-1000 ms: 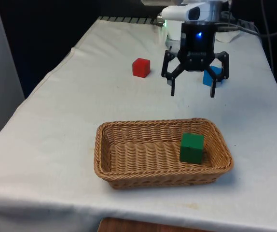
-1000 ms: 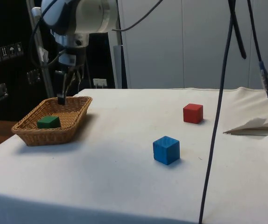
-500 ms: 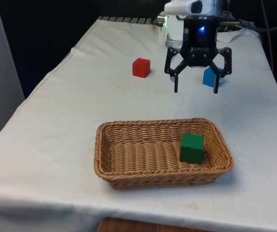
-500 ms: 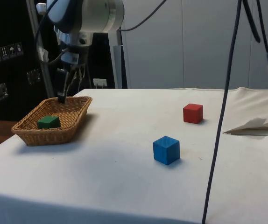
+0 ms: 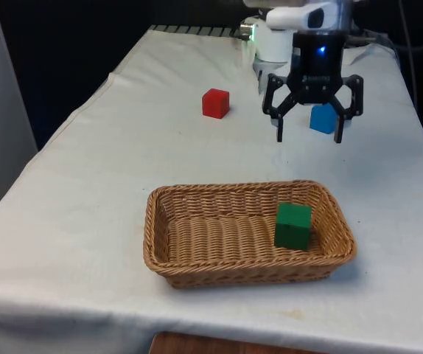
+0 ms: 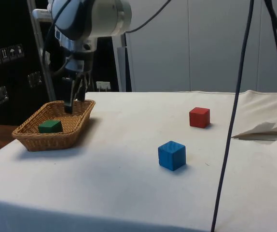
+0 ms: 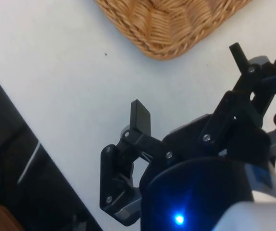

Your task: Pick up exactly two blocks and place them into the basket.

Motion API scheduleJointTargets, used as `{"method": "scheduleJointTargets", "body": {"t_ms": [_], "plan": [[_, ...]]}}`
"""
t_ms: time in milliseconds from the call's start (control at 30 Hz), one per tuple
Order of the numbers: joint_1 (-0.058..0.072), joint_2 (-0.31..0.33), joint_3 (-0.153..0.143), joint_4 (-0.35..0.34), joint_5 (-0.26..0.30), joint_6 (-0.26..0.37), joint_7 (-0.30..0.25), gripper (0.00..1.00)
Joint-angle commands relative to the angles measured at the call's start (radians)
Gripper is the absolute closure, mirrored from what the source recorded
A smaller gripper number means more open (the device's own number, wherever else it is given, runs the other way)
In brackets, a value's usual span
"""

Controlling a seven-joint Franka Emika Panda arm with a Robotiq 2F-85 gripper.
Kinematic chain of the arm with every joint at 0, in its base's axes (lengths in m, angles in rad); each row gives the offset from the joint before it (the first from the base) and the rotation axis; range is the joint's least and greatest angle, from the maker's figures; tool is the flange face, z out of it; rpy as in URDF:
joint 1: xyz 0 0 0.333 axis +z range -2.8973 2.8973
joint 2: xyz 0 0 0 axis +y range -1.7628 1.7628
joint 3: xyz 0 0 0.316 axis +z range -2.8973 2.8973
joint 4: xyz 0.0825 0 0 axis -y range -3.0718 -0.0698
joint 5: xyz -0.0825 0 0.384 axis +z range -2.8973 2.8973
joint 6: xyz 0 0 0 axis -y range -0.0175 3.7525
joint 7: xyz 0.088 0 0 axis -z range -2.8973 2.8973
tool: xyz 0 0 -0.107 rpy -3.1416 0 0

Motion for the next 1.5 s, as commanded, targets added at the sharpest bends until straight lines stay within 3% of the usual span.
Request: {"method": "scheduleJointTargets", "body": {"t_ms": [0,133,167,200,467,500,533,733,767,800,1033,1067,1100,1367,1400,1433,1467], "plan": [[0.033,-0.019,-0.014,-0.048,-0.006,0.027,0.003,0.0],[0.034,-0.02,-0.002,-0.067,-0.019,0.038,0.006,0.0],[0.0,-0.001,0.013,-0.018,-0.012,0.011,0.003,0.0],[0.034,-0.019,0.0,-0.072,-0.021,0.041,0.006,0.0],[0.031,-0.029,0.013,-0.116,-0.055,0.074,0.003,0.0],[0.0,-0.002,0.032,-0.066,-0.049,0.049,0.006,0.0],[0.028,-0.034,0.017,-0.124,-0.053,0.083,-0.001,0.0],[0.024,-0.059,0.033,-0.156,-0.051,0.109,-0.009,0.0],[0.0,-0.036,0.043,-0.115,-0.052,0.086,-0.003,0.0],[0.024,-0.063,0.033,-0.163,-0.053,0.114,-0.01,0.0],[0.026,-0.102,0.036,-0.224,-0.089,0.154,-0.013,0.0],[0.0,-0.088,0.052,-0.188,-0.086,0.133,-0.014,0.0],[0.025,-0.107,0.037,-0.231,-0.093,0.158,-0.012,0.0],[0.024,-0.149,0.038,-0.293,-0.135,0.202,-0.011,0.0],[-0.001,-0.133,0.055,-0.255,-0.127,0.18,-0.015,0.0],[0.024,-0.155,0.038,-0.302,-0.139,0.209,-0.012,0.0],[0.024,-0.16,0.038,-0.309,-0.144,0.214,-0.013,0.0]]}}
